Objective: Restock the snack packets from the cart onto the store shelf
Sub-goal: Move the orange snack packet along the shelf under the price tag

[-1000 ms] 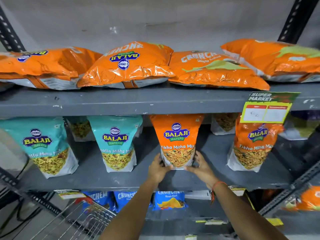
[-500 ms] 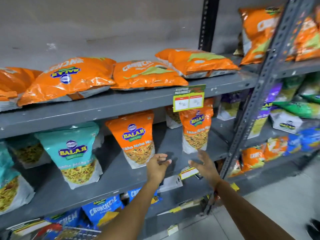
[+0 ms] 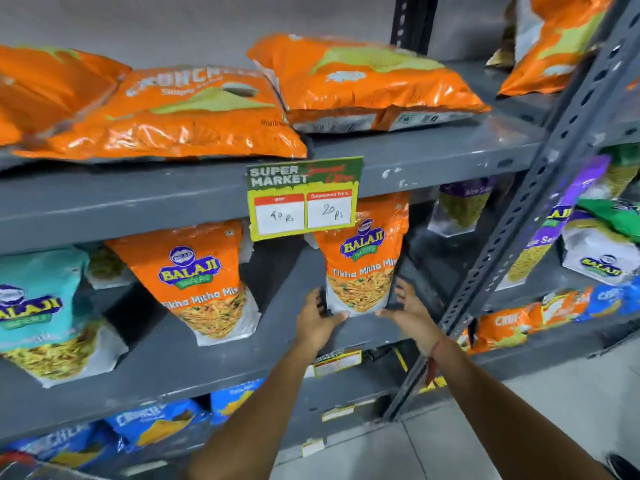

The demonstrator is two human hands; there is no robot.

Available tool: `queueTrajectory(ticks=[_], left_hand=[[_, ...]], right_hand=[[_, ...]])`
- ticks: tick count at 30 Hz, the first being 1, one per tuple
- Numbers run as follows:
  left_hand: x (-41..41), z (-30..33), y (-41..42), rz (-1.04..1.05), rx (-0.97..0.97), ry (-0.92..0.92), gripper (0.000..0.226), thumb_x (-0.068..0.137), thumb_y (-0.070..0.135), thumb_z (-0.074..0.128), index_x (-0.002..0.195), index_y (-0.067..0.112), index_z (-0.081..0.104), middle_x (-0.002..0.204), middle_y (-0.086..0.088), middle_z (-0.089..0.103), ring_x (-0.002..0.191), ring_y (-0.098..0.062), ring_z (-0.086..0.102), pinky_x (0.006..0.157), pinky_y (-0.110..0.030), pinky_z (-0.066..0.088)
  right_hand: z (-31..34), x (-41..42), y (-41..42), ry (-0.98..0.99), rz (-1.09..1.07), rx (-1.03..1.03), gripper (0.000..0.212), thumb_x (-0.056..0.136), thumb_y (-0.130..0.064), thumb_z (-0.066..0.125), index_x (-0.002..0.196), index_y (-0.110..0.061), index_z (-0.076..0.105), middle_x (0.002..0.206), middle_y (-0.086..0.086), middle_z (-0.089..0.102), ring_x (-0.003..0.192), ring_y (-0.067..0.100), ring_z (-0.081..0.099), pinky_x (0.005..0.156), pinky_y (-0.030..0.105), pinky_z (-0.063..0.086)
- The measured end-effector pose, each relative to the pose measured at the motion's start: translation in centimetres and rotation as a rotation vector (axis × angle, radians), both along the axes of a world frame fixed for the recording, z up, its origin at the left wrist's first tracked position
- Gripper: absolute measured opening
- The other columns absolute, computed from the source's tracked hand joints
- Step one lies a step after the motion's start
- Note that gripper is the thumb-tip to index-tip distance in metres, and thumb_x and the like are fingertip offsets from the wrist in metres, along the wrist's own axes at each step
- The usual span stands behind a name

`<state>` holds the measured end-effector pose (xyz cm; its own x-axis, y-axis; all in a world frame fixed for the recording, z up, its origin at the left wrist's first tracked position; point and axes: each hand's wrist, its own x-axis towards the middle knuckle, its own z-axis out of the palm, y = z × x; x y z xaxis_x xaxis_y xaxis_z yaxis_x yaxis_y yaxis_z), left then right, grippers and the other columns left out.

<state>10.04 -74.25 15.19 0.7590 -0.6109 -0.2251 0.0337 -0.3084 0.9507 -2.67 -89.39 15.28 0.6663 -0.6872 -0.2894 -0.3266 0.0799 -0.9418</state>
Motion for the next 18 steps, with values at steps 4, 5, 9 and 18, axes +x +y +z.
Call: queueTrajectory(ticks=[4, 5, 9, 18], left_hand=[[0.3, -0.5, -0.6, 0.022, 0.041, -0.008, 0.066, 0.068, 0.021, 0.081, 0.126, 0.016, 0.05, 0.121, -0.005, 0.065, 0.11, -0.023, 0.063, 0.099, -0.042, 0.051], [0.3, -0.6, -0.7, 0.02, 0.046, -0.006, 0.066, 0.068, 0.022, 0.082, 0.126, 0.015, 0.051, 0.121, -0.006, 0.066, 0.11, -0.023, 0.063, 0.098, -0.042, 0.051], [0.2, -0.8, -0.4, 0.034, 0.043, 0.02, 0.062, 0.07, 0.02, 0.08, 0.124, 0.016, 0.052, 0.122, -0.008, 0.066, 0.113, -0.025, 0.061, 0.099, -0.041, 0.05], [-1.2, -0.2, 0.6, 0.056, 0.019, 0.008, 0.067, 0.075, 0.016, 0.076, 0.135, 0.014, 0.046, 0.134, -0.009, 0.059, 0.123, -0.024, 0.055, 0.106, -0.04, 0.044]], right_hand=[[-1.0, 1.1, -1.5, -0.008, 0.143, -0.009, 0.082, 0.075, -0.008, 0.075, 0.143, -0.024, 0.031, 0.151, 0.0, 0.039, 0.14, 0.022, 0.034, 0.113, 0.047, 0.032], [-1.3, 1.2, -1.5, -0.008, 0.168, -0.025, 0.073, 0.074, -0.008, 0.075, 0.136, -0.024, 0.039, 0.143, 0.0, 0.048, 0.135, 0.022, 0.042, 0.11, 0.045, 0.036], [-1.4, 1.3, -0.9, -0.018, 0.183, -0.061, 0.059, 0.075, -0.008, 0.075, 0.124, -0.025, 0.045, 0.127, -0.001, 0.058, 0.119, 0.016, 0.053, 0.1, 0.035, 0.043], [-1.2, 0.6, 0.0, -0.043, 0.123, -0.089, 0.075, 0.07, -0.016, 0.08, 0.131, -0.03, 0.039, 0.134, 0.001, 0.056, 0.126, 0.021, 0.051, 0.101, 0.039, 0.044]])
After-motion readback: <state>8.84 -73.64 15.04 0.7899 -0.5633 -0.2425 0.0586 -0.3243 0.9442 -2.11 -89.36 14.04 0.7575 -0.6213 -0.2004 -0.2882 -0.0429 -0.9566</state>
